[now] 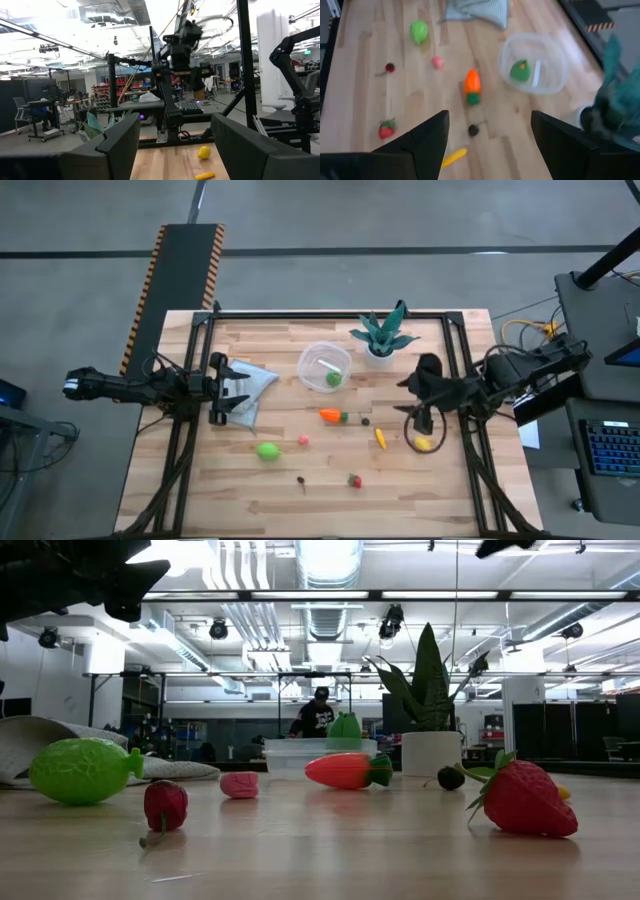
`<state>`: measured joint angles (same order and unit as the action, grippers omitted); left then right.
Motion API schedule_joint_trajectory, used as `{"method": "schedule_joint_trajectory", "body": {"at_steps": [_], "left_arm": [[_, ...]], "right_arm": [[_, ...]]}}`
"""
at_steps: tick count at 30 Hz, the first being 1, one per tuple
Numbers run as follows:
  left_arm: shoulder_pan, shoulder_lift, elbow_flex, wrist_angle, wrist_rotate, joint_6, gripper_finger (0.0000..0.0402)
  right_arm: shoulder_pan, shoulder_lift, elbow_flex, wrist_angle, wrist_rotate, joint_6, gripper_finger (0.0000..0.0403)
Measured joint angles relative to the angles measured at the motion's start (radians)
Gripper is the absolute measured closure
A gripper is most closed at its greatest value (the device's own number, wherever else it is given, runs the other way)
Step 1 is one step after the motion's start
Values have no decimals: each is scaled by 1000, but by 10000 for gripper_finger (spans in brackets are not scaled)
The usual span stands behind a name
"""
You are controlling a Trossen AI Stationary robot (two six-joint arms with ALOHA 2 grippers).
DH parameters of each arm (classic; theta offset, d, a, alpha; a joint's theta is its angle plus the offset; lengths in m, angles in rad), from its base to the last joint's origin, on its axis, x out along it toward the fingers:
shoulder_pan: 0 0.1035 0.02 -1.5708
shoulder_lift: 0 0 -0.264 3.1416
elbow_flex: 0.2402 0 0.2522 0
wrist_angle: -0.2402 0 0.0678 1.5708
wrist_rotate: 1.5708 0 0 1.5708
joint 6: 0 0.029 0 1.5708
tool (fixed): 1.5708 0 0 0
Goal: Pick and placing Produce into tupperware
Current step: Put the lemon into the transparent container
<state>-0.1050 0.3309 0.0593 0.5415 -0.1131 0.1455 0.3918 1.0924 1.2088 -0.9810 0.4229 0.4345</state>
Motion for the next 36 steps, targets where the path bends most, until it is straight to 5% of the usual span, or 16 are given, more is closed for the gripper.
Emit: {"method": "schedule_joint_trajectory", "body": {"at_steps": [11, 24, 36], "left_arm": [[0, 2, 0, 0, 0, -3, 171], [0, 0, 0, 2, 0, -3, 171], [0, 0, 0, 5, 0, -3, 171]], "right_arm": [[100, 16, -123, -205, -45, 404, 131], [121, 23, -306, -200, -326, 795, 131], [148, 25, -417, -53, -352, 948, 132]]}}
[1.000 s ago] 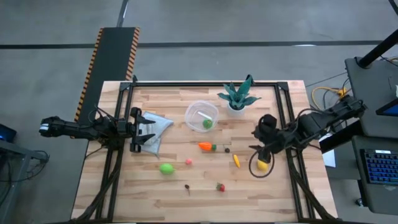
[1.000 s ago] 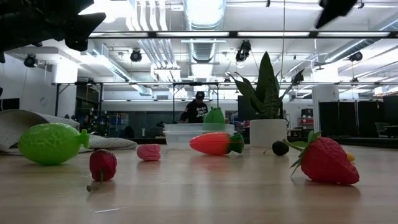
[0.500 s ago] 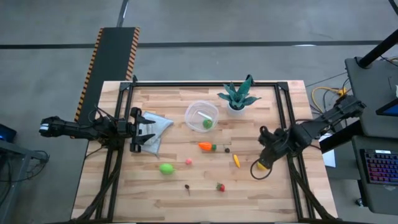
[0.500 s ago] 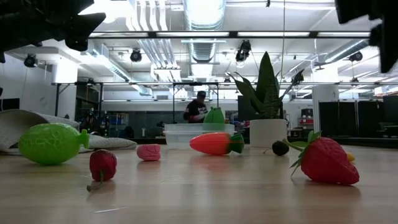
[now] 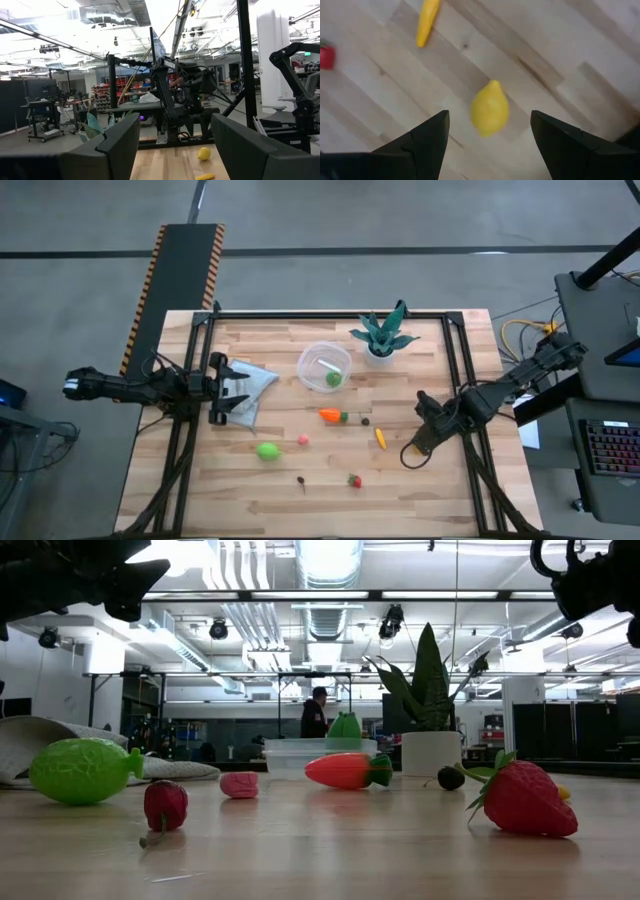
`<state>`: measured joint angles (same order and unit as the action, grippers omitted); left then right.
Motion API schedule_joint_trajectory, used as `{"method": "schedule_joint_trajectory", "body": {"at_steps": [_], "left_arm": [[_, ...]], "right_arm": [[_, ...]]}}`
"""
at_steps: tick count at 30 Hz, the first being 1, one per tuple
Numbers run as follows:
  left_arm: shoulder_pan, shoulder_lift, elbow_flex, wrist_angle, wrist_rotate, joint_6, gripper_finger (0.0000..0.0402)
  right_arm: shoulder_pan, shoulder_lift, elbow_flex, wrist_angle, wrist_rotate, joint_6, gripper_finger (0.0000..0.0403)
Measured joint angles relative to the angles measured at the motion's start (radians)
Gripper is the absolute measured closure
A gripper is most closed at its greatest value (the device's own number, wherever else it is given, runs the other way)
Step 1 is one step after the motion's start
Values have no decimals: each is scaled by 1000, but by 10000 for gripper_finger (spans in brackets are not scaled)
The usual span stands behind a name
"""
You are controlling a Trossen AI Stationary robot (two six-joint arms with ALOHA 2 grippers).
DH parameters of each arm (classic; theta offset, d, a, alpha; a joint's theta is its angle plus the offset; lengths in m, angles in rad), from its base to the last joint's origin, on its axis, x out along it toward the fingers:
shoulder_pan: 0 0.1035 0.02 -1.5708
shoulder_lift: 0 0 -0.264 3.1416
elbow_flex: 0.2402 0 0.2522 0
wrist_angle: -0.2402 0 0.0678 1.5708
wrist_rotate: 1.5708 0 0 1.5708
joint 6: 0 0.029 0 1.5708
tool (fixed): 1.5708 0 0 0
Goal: Pick and placing Produce into tupperware
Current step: Put the lemon into the transparent container
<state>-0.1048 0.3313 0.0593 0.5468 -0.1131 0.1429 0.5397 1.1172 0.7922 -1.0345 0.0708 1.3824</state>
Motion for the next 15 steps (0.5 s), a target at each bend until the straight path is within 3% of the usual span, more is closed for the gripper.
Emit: {"method": "schedule_joint_trajectory", "body": {"at_steps": [6, 15], "left_arm": [[0, 0, 0, -1, 0, 0, 171], [0, 1, 0, -2, 0, 0, 171]], "right_arm": [[35, 32, -16, 21, 0, 12, 133], [45, 206, -15, 25, -26, 5, 132]]}}
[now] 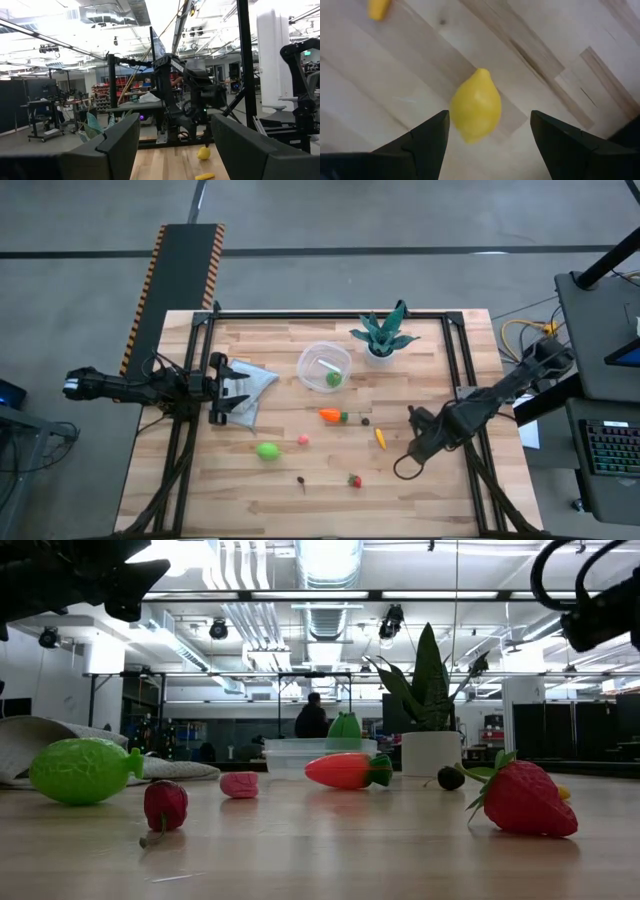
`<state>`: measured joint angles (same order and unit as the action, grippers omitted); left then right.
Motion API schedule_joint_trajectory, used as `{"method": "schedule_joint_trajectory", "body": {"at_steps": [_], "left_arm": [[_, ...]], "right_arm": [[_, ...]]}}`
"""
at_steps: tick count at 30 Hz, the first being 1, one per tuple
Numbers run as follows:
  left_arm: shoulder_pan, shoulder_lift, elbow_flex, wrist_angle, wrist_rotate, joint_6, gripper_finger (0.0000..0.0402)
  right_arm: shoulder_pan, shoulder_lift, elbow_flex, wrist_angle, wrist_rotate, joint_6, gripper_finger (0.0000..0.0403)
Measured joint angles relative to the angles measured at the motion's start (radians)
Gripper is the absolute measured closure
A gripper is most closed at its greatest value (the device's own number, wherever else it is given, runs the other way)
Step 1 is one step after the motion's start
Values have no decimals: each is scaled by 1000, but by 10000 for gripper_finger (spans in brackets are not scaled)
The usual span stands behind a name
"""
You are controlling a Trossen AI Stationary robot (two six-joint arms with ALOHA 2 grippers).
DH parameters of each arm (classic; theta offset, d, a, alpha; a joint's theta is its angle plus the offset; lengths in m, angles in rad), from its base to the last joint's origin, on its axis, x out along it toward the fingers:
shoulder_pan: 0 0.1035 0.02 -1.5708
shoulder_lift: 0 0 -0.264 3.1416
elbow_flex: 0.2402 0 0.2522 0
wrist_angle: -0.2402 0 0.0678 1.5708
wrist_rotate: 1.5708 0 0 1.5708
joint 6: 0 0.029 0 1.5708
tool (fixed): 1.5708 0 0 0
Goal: Pick and placing Produce into tupperware
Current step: Put the lemon into the transparent container
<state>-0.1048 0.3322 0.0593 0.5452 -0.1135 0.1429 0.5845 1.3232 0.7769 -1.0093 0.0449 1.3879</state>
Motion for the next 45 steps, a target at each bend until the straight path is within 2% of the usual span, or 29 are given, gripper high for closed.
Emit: {"method": "schedule_joint_trajectory", "body": {"at_steps": [10, 26, 34, 45], "left_arm": [[0, -1, 0, 0, 0, 0, 171], [0, -1, 0, -3, 0, 0, 171], [0, -1, 0, -3, 0, 0, 171], [0, -1, -1, -3, 0, 0, 171]], "right_arm": [[1, 109, 1, 80, -19, -39, 134], [3, 184, 0, 84, -19, -77, 141], [3, 184, 0, 85, -19, -82, 160], [3, 184, 0, 82, -18, -75, 210]]}}
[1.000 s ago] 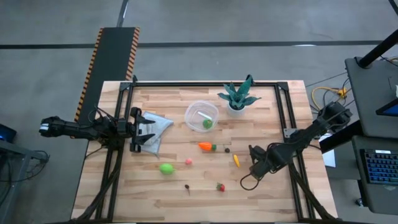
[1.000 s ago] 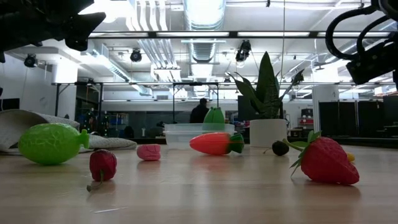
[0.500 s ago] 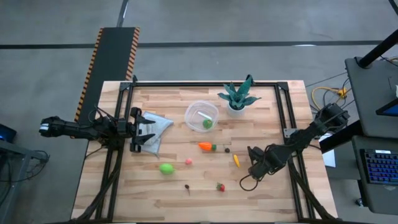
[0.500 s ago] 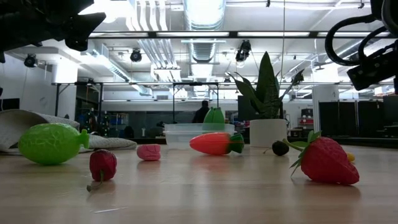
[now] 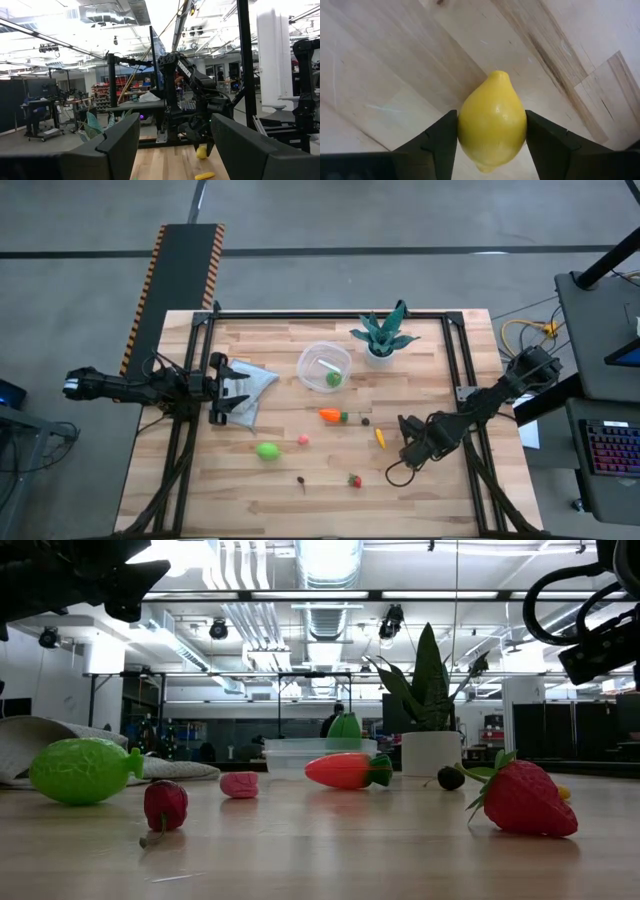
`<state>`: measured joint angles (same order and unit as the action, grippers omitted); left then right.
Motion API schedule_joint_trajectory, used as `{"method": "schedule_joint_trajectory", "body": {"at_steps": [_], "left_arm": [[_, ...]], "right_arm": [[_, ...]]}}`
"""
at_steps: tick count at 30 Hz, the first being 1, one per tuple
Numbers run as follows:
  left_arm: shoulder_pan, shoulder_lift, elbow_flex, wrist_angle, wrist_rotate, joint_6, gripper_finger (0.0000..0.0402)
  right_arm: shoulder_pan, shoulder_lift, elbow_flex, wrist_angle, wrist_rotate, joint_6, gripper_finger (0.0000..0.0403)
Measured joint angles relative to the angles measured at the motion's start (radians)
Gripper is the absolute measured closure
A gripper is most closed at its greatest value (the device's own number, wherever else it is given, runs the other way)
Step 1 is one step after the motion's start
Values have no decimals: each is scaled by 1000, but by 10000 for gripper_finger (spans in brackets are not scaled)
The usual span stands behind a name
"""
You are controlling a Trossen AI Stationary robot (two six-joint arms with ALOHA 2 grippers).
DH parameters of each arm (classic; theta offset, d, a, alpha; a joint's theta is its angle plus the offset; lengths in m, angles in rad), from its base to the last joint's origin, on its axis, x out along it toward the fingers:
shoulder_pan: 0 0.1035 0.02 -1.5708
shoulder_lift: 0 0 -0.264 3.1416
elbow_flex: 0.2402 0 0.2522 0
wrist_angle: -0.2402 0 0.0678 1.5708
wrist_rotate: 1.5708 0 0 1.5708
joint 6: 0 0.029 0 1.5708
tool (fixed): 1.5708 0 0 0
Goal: Pick and placing Produce into tupperware
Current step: Put the lemon into the transparent container
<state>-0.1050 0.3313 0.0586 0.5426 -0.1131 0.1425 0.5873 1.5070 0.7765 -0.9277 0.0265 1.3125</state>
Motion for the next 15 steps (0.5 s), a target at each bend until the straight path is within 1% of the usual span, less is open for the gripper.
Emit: {"method": "schedule_joint_trajectory", "body": {"at_steps": [8, 15], "left_arm": [[0, 0, 0, 0, 0, 0, 171], [0, 0, 0, 2, 0, 0, 171]], "right_arm": [[0, 0, 0, 0, 0, -3, 204], [-1, 0, 9, 2, 4, -12, 214]]}}
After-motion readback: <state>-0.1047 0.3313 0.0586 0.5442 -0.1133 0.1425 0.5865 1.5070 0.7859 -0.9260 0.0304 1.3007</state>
